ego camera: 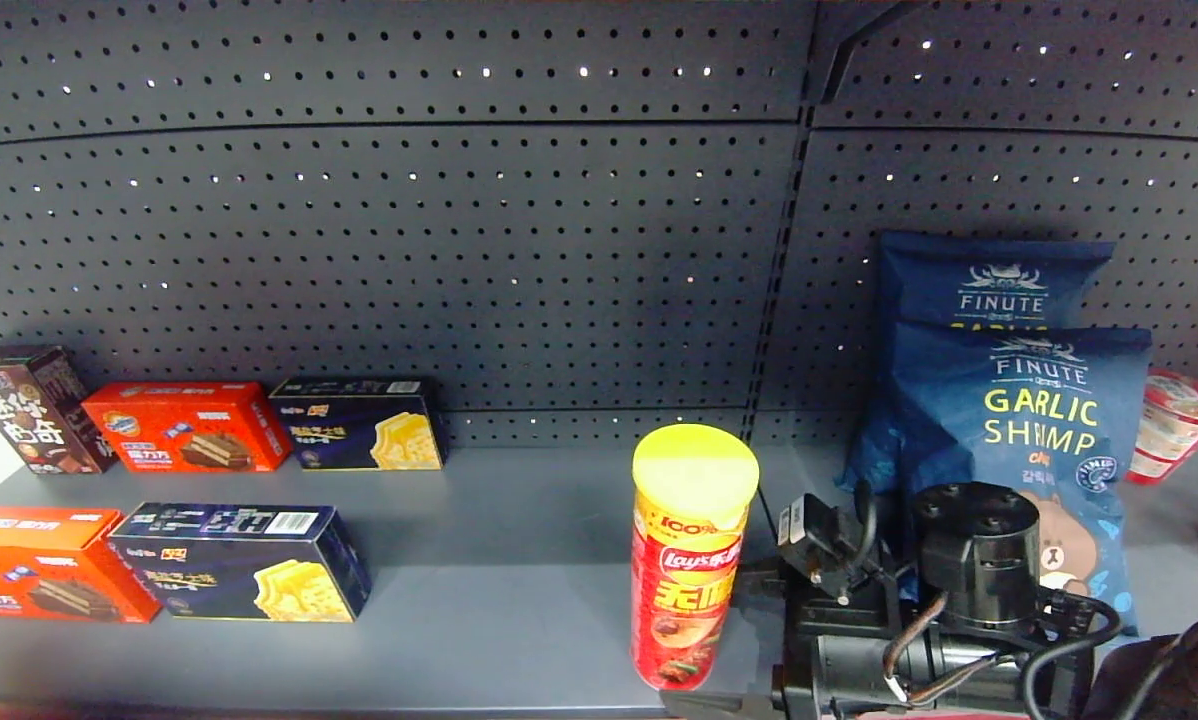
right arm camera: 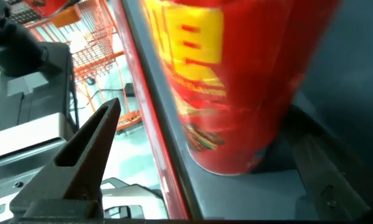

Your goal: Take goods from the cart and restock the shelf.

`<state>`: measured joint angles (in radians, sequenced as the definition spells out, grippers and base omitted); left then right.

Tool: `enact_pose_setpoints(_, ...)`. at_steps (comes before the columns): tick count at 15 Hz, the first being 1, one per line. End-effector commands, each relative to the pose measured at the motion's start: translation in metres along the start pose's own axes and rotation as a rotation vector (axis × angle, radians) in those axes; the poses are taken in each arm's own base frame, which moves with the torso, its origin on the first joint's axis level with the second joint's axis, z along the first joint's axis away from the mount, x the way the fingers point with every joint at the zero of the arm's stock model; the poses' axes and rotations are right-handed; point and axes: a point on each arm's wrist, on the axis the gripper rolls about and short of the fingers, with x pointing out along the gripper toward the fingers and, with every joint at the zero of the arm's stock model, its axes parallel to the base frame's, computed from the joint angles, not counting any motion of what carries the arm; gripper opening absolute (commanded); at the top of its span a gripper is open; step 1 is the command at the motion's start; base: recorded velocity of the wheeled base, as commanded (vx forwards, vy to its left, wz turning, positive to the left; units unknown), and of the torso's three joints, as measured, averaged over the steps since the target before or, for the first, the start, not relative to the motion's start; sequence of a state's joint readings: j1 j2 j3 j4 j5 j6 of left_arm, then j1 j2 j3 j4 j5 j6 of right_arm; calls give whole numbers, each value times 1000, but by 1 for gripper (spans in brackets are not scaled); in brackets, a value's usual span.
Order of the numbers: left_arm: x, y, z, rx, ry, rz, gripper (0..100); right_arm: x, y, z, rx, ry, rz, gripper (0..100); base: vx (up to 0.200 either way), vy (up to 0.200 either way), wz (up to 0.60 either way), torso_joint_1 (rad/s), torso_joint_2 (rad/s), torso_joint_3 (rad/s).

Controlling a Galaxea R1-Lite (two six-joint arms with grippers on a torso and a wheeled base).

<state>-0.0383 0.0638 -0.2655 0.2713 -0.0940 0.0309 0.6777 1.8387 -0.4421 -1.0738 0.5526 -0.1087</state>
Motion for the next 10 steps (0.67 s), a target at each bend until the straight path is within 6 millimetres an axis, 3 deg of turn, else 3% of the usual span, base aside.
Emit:
enact_pose_setpoints(1, 0, 0, 0, 0, 2, -1, 0, 0, -2, 0, 3, 10, -45, 100, 0, 0, 0, 0, 0, 0)
enact_pose_setpoints(10, 1, 0, -2, -1, 9, -3, 0, 3, -7, 3, 3, 0, -80, 100, 0, 0, 0, 0, 0, 0)
